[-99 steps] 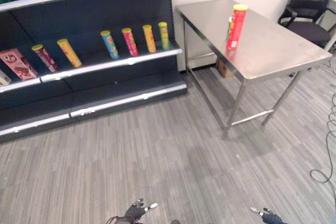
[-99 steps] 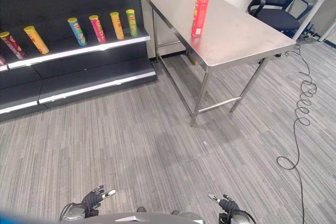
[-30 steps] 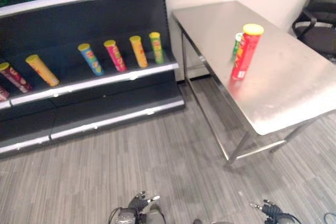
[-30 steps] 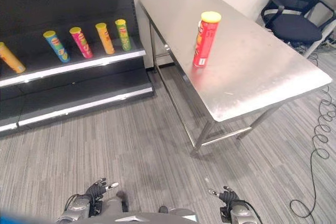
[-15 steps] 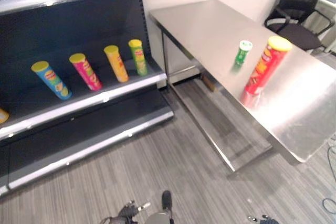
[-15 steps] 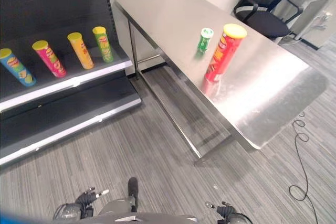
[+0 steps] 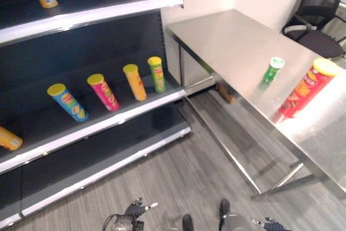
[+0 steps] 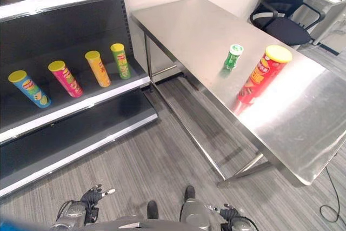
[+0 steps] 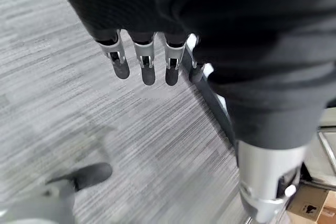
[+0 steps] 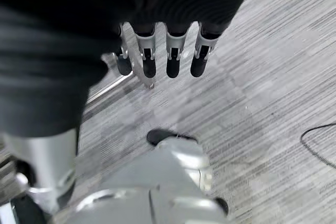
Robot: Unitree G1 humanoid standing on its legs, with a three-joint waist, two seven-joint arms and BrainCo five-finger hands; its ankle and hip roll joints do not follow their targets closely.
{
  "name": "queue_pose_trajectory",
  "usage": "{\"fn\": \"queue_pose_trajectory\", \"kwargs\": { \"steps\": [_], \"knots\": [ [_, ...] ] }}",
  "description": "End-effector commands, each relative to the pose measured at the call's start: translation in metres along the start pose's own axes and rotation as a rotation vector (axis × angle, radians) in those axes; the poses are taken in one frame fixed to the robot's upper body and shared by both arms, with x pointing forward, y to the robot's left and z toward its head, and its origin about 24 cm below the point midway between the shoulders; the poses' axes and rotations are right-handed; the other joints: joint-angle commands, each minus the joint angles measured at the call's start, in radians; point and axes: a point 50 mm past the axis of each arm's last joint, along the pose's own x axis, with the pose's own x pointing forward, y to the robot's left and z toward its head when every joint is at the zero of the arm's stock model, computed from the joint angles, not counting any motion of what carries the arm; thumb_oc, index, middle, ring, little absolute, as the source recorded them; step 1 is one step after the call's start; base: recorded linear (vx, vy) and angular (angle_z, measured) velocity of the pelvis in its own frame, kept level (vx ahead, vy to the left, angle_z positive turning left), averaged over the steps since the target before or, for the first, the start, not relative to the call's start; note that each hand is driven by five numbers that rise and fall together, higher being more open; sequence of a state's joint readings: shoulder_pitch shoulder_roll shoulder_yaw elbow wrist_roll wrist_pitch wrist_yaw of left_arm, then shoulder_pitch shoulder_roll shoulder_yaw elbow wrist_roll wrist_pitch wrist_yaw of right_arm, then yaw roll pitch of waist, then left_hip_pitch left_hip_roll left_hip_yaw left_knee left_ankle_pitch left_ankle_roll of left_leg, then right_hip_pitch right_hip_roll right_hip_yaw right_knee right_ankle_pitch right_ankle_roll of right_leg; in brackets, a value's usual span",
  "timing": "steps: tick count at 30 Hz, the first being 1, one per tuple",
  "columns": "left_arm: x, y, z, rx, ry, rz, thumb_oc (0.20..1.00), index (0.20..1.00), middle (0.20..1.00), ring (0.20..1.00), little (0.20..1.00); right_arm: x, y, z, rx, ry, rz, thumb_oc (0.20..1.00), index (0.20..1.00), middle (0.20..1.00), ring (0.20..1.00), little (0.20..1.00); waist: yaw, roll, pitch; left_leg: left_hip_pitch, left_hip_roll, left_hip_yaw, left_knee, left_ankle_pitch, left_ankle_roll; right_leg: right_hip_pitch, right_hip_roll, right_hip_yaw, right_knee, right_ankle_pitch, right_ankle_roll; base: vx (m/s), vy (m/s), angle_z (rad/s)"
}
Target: Put the goods on the table back onto the shelves and tidy them up.
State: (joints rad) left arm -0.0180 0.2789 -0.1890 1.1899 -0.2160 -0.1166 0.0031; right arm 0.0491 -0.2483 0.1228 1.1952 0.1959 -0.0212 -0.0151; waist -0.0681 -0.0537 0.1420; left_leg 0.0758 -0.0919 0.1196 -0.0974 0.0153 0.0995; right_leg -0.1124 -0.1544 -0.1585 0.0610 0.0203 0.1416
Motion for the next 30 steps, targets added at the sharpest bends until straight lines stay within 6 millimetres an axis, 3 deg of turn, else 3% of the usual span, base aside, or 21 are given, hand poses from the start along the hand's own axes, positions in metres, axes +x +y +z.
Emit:
{"fn": "queue_pose_trajectory", "kwargs": {
  "steps": [1, 5, 6, 8, 14, 18, 19, 21, 22, 23, 27, 28, 30],
  "knots": [
    [0.006, 0.003, 0.034, 0.02, -0.107, 0.008, 1.0, 1.0, 1.0, 1.0, 1.0, 0.001, -0.025, 0.013, -0.018, -0.029, -0.076, 1.0, 1.0, 1.0, 1.0, 1.0, -0.018, 0.013, 0.027, -0.021, 0.098, 0.016, 0.01, -0.028, -0.123, 0.103, 0.022, 0.029, -0.03, -0.001, 0.003, 0.08, -0.054, -0.06],
    [0.005, 0.001, 0.03, 0.02, -0.093, 0.001, 1.0, 1.0, 1.0, 1.0, 1.0, -0.001, -0.034, 0.003, 0.054, 0.0, -0.114, 1.0, 1.0, 1.0, 1.0, 1.0, -0.028, 0.009, 0.008, -0.008, 0.107, 0.037, 0.01, -0.042, -0.131, 0.142, 0.031, 0.042, -0.093, 0.011, 0.004, 0.09, -0.047, -0.12],
    [0.005, 0.001, 0.028, 0.019, -0.09, -0.001, 1.0, 1.0, 1.0, 1.0, 1.0, -0.004, -0.042, -0.014, 0.104, 0.053, -0.144, 1.0, 1.0, 1.0, 1.0, 1.0, -0.04, 0.011, 0.002, 0.002, 0.112, 0.05, 0.01, -0.049, -0.135, 0.153, 0.036, 0.054, -0.111, 0.013, 0.004, 0.1, -0.027, -0.21],
    [0.005, 0.001, 0.028, 0.017, -0.091, -0.001, 1.0, 1.0, 1.0, 1.0, 1.0, -0.006, -0.045, -0.017, 0.123, 0.062, -0.156, 1.0, 1.0, 1.0, 1.0, 1.0, -0.043, 0.012, 0.002, 0.006, 0.115, 0.056, 0.01, -0.052, -0.135, 0.156, 0.038, 0.061, -0.116, 0.013, 0.004, 0.08, -0.016, -0.4],
    [0.005, 0.009, 0.032, 0.02, -0.102, 0.009, 1.0, 1.0, 1.0, 1.0, 1.0, -0.034, -0.091, -0.085, 0.344, 0.261, -0.332, 1.0, 1.0, 1.0, 1.0, 1.0, -0.09, 0.009, -0.005, 0.021, 0.131, 0.097, 0.01, -0.064, -0.145, 0.158, 0.052, 0.095, -0.128, 0.013, 0.008, 0.07, -0.015, -0.26],
    [0.005, 0.009, 0.035, 0.027, -0.112, -0.001, 1.0, 1.0, 1.0, 1.0, 1.0, -0.052, -0.114, -0.108, 0.425, 0.332, -0.422, 1.0, 1.0, 1.0, 1.0, 1.0, -0.1, 0.009, -0.009, 0.025, 0.134, 0.105, 0.01, -0.068, -0.148, 0.161, 0.053, 0.101, -0.133, 0.014, 0.01, 0.06, -0.009, -0.05],
    [0.005, 0.01, 0.035, 0.038, -0.108, -0.007, 1.0, 1.0, 1.0, 1.0, 1.0, -0.066, -0.138, -0.117, 0.483, 0.351, -0.509, 1.0, 1.0, 1.0, 1.0, 1.0, -0.114, 0.007, -0.012, 0.028, 0.137, 0.111, 0.01, -0.069, -0.152, 0.162, 0.054, 0.104, -0.135, 0.014, 0.013, 0.06, 0.003, -0.09],
    [0.006, 0.01, 0.036, 0.046, -0.111, -0.008, 1.0, 1.0, 1.0, 1.0, 1.0, -0.083, -0.169, -0.12, 0.56, 0.321, -0.614, 1.0, 1.0, 1.0, 1.0, 1.0, -0.125, 0.008, -0.016, 0.03, 0.14, 0.118, 0.01, -0.073, -0.155, 0.16, 0.055, 0.108, -0.138, 0.016, 0.017, 0.05, 0.011, -0.19],
    [0.006, 0.01, 0.036, 0.046, -0.111, -0.008, 1.0, 1.0, 1.0, 1.0, 1.0, -0.083, -0.169, -0.12, 0.56, 0.321, -0.614, 1.0, 1.0, 1.0, 1.0, 1.0, -0.125, 0.008, -0.016, 0.03, 0.14, 0.118, 0.01, -0.073, -0.155, 0.16, 0.055, 0.108, -0.138, 0.016, 0.017, 0.05, 0.02, -0.13],
    [0.006, 0.011, 0.035, 0.053, -0.1, -0.004, 1.0, 1.0, 1.0, 1.0, 1.0, -0.1, -0.202, -0.114, 0.629, 0.25, -0.726, 1.0, 1.0, 1.0, 1.0, 1.0, -0.141, 0.005, -0.021, 0.032, 0.141, 0.124, 0.01, -0.077, -0.157, 0.158, 0.057, 0.115, -0.14, 0.015, 0.02, 0.05, 0.019, -0.02],
    [0.006, 0.008, 0.035, 0.045, -0.103, -0.003, 1.0, 1.0, 1.0, 1.0, 1.0, -0.138, -0.265, -0.086, 0.727, 0.029, -0.94, 1.0, 1.0, 1.0, 1.0, 1.0, -0.159, 0.007, -0.027, 0.038, 0.142, 0.131, 0.01, -0.086, -0.16, 0.159, 0.059, 0.123, -0.141, 0.012, 0.026, 0.04, 0.021, -0.1],
    [0.006, 0.007, 0.035, 0.045, -0.103, -0.005, 1.0, 1.0, 1.0, 1.0, 1.0, -0.139, -0.265, -0.086, 0.727, 0.029, -0.942, 1.0, 1.0, 1.0, 1.0, 1.0, -0.158, 0.01, -0.027, 0.039, 0.142, 0.13, 0.01, -0.087, -0.16, 0.16, 0.059, 0.123, -0.141, 0.012, 0.026, 0.0, 0.0, 0.0],
    [0.006, 0.007, 0.034, 0.037, -0.106, 0.0, 1.0, 1.0, 1.0, 1.0, 1.0, -0.159, -0.296, -0.052, 0.691, -0.172, -1.025, 1.0, 1.0, 1.0, 1.0, 1.0, -0.165, 0.007, -0.03, 0.041, 0.143, 0.132, 0.01, -0.09, -0.161, 0.163, 0.059, 0.126, -0.142, 0.01, 0.028, 0.01, 0.004, -0.04]
  ]
}}
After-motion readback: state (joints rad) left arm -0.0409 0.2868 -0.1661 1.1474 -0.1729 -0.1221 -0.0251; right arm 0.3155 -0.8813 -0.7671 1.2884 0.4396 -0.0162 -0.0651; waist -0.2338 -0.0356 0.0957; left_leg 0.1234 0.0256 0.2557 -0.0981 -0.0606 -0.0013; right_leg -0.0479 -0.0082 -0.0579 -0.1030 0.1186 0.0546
